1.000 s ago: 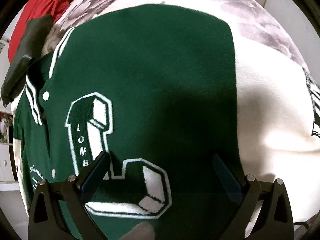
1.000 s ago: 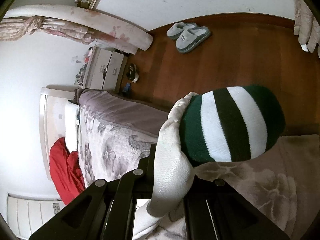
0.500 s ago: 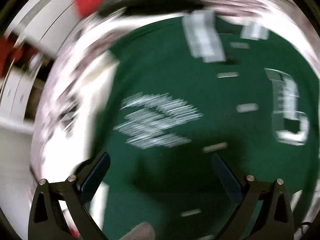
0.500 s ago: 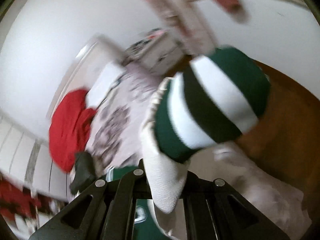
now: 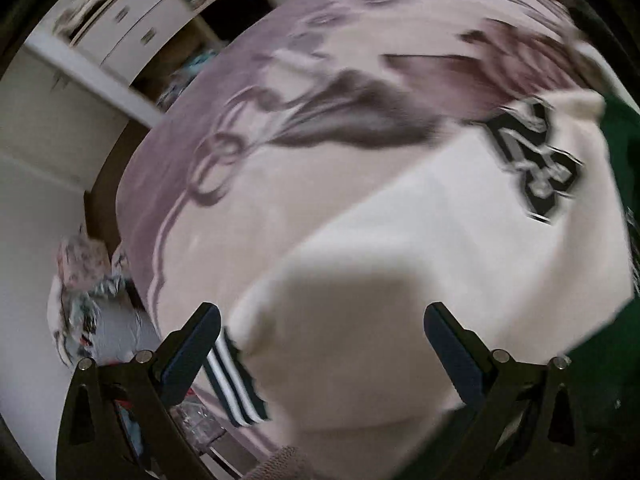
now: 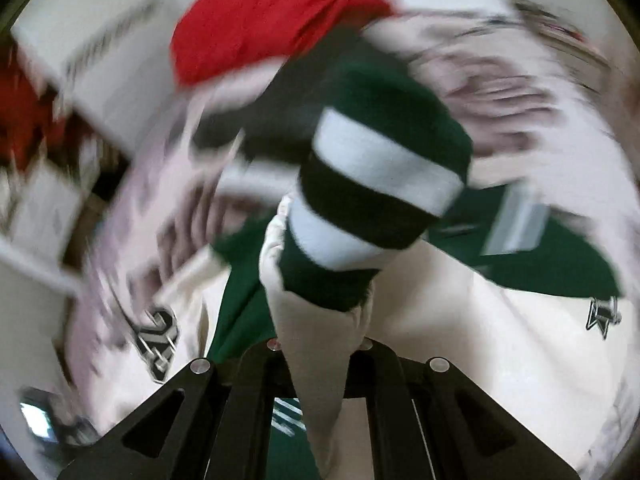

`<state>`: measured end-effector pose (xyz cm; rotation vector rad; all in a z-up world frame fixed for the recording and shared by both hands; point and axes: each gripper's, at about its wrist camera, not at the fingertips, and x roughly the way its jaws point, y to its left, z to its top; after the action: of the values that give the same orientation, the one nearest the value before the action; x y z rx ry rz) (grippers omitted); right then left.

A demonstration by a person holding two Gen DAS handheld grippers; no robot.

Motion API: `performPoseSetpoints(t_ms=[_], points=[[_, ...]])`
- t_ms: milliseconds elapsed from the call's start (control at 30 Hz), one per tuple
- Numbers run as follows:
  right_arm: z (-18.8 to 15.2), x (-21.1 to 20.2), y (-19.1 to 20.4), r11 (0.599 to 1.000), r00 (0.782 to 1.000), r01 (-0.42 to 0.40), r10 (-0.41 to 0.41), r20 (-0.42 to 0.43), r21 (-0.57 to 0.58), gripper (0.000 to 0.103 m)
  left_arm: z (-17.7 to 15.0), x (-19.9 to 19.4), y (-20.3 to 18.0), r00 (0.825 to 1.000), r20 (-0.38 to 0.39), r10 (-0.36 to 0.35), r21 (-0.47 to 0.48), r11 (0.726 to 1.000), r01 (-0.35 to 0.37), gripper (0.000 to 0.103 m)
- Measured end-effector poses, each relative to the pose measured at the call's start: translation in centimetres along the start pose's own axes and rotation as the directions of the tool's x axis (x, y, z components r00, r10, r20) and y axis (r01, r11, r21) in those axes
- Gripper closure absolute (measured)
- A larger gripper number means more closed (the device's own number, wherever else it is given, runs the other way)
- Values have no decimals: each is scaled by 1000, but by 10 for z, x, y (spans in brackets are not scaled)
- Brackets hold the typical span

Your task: Fold large clothes

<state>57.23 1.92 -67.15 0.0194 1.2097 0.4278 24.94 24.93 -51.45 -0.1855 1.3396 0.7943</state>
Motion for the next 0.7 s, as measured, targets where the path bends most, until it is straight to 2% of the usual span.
performPoseSetpoints(t_ms=[67, 100, 133, 167, 200, 233, 267, 300, 367, 467, 533, 567, 633, 667, 700], points=[[-15, 55, 32, 993, 992, 69, -78, -95, -101, 98, -8, 2, 18, 1000, -19, -9, -34, 999, 8, 0], [-22, 72, 35, 991, 985, 71, -88, -150, -117, 95, -10, 7, 27, 999, -31, -19, -55, 998, 17, 0], [-31, 88, 42, 990, 975, 72, -95, -203, -119, 87, -17, 8, 38, 999, -42, -29, -78, 997, 26, 0], [-37, 87, 40, 992, 975, 66, -88, -204, -110, 84, -20, 8, 45, 998, -49, -34, -91, 995, 30, 0], [-43, 77, 38, 996, 979, 28, -44, -199, -81, 79, -26, 11, 56, 997, -64, -44, -113, 993, 36, 0], [-48, 66, 34, 999, 978, -16, 8, -209, -37, 64, -31, 12, 62, 996, -77, -53, -130, 991, 42, 0], [-56, 49, 24, 997, 973, -67, 74, -219, 39, 53, -38, 13, 71, 993, -96, -63, -150, 988, 48, 0], [-63, 35, 12, 992, 970, -88, 105, -217, 88, 37, -47, 14, 82, 989, -126, -74, -172, 984, 52, 0], [-84, -12, -15, 964, 966, -133, 178, -187, 228, 36, -66, 16, 101, 974, -185, -132, -237, 968, 86, 0], [-120, -71, -68, 897, 969, -99, 185, -165, 431, 36, -95, 21, 117, 938, -252, -236, -326, 934, 148, 0], [-149, -100, -109, 854, 977, -36, 139, -161, 519, 36, -111, 25, 117, 923, -281, -262, -336, 928, 162, 0], [-172, -109, -132, 825, 978, 12, 108, -179, 565, 36, -119, 29, 114, 910, -307, -278, -332, 927, 171, 0], [-210, -116, -164, 767, 967, 94, 80, -240, 634, 36, -127, 36, 104, 892, -334, -305, -329, 925, 193, 0], [-233, -115, -178, 749, 953, 159, 55, -299, 643, 36, -128, 38, 100, 889, -339, -308, -323, 926, 197, 0], [-247, -113, -186, 749, 938, 210, 28, -347, 629, 36, -128, 40, 93, 887, -342, -310, -312, 928, 204, 0]])
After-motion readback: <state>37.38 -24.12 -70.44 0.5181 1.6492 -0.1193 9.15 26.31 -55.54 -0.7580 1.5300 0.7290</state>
